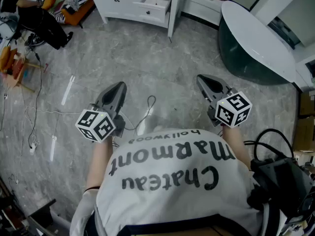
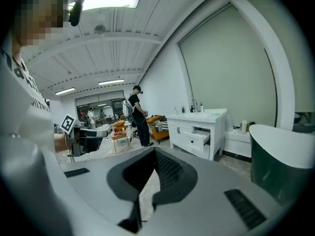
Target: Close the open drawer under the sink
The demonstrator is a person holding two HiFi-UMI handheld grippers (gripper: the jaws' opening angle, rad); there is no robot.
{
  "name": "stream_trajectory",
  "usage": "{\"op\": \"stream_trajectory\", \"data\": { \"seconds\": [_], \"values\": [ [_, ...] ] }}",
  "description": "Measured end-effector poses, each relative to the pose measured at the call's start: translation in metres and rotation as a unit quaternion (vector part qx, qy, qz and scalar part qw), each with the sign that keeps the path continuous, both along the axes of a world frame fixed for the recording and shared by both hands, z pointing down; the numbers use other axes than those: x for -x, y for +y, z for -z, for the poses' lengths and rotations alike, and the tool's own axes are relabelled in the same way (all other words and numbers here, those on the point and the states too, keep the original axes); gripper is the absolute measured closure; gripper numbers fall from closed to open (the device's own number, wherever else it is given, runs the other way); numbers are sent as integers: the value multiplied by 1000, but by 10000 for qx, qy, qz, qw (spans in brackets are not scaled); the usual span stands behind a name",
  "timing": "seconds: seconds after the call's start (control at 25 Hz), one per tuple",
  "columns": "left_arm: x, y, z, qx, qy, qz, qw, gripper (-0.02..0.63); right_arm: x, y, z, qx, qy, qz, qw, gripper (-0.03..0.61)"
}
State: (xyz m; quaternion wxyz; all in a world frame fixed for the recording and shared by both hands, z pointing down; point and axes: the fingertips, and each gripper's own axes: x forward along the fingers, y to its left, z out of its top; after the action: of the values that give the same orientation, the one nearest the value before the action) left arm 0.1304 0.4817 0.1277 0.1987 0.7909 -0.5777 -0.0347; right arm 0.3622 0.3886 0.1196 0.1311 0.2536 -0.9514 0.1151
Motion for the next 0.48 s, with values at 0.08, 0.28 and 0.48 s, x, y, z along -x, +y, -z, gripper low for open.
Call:
{"op": "stream_trajectory", "data": {
  "seconds": [0.08,0.28,0.48],
  "values": [
    [2,-2,0,-12,-9,0,10000,606,2,-2,-2,1,12,7,10000,568],
    [7,-4,0,-37,62,87,9999,606,4,-4,-2,8,31,-14,10000,568],
    [19,-8,4,-46,297,192,9994,606,9,-9,3,60,-138,-81,9999,568]
  ]
}}
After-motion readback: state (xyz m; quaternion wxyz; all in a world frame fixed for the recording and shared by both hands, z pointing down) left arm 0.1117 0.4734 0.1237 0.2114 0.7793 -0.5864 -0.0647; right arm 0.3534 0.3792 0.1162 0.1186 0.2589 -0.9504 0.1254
